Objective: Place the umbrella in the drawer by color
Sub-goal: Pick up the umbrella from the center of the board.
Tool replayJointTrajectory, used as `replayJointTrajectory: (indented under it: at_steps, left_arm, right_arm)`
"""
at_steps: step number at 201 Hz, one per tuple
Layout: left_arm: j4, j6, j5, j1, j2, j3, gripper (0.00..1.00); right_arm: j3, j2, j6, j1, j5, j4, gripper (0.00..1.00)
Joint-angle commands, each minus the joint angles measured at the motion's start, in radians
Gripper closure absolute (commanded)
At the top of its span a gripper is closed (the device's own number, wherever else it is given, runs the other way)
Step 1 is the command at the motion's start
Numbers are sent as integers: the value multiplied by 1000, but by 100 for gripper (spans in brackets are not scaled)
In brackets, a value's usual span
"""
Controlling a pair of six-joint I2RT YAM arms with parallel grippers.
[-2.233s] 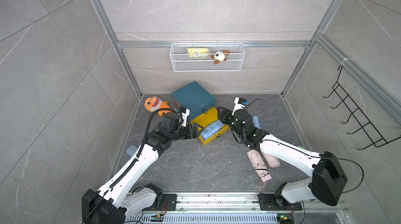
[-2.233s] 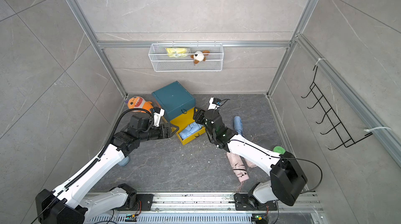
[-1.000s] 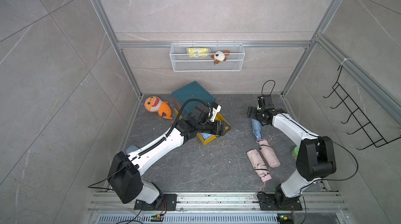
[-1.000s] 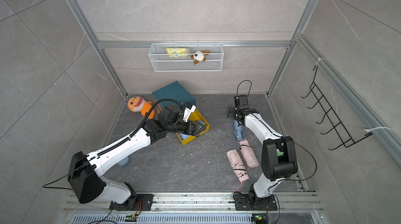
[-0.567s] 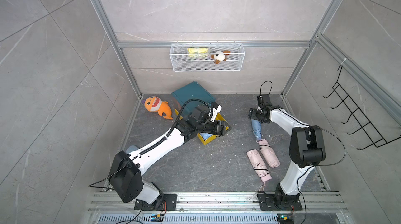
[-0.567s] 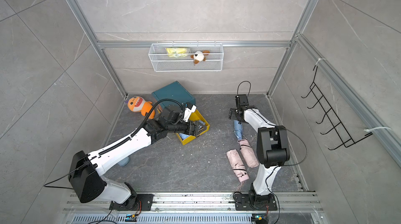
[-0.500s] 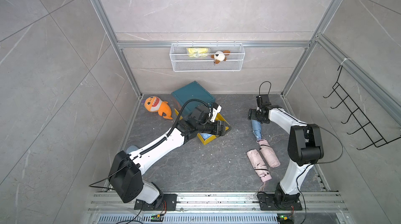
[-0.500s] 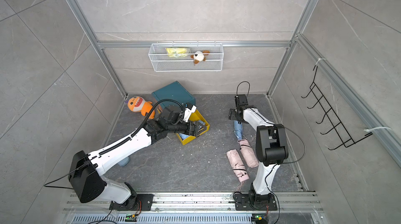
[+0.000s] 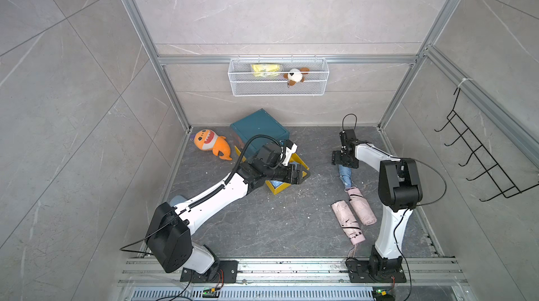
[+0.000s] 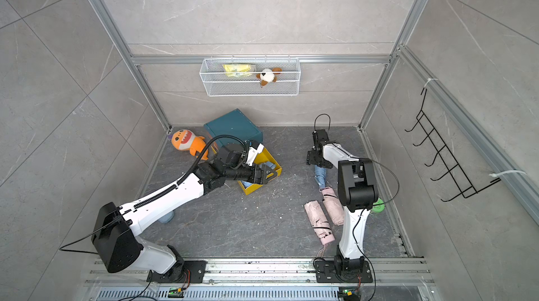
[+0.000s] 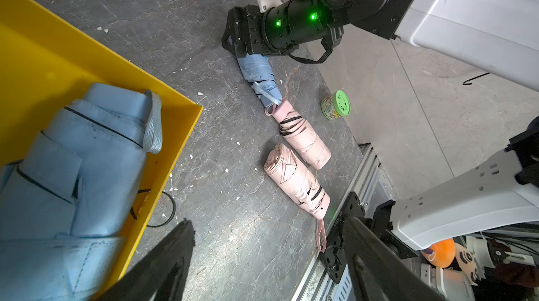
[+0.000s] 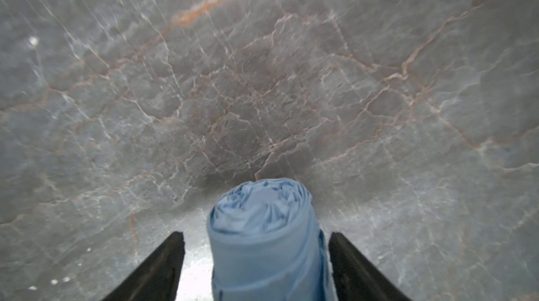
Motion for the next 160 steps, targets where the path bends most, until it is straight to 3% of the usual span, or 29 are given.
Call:
replayJointTrajectory:
  at_steps: [1, 26, 63, 102, 160]
  left_arm:
    - [27, 14, 7, -3, -44, -11, 17]
    - [26, 15, 0, -3, -57, -23, 17]
    - [23, 11, -13, -3, -78, -41, 17]
    - [-9, 15, -48, 6, -112, -53, 17]
    - [-48, -5, -19, 93, -181, -64, 16]
  right_arm:
    - [17, 8, -7, -3, -9, -18, 25]
    - [6, -8, -8, -3, -15, -11, 38]
    - [-7, -16, -12, -4, -26, -6, 67]
    - [-54, -106, 4, -4, -59, 16, 70]
    - [-208, -386, 94, 0, -278, 116, 71]
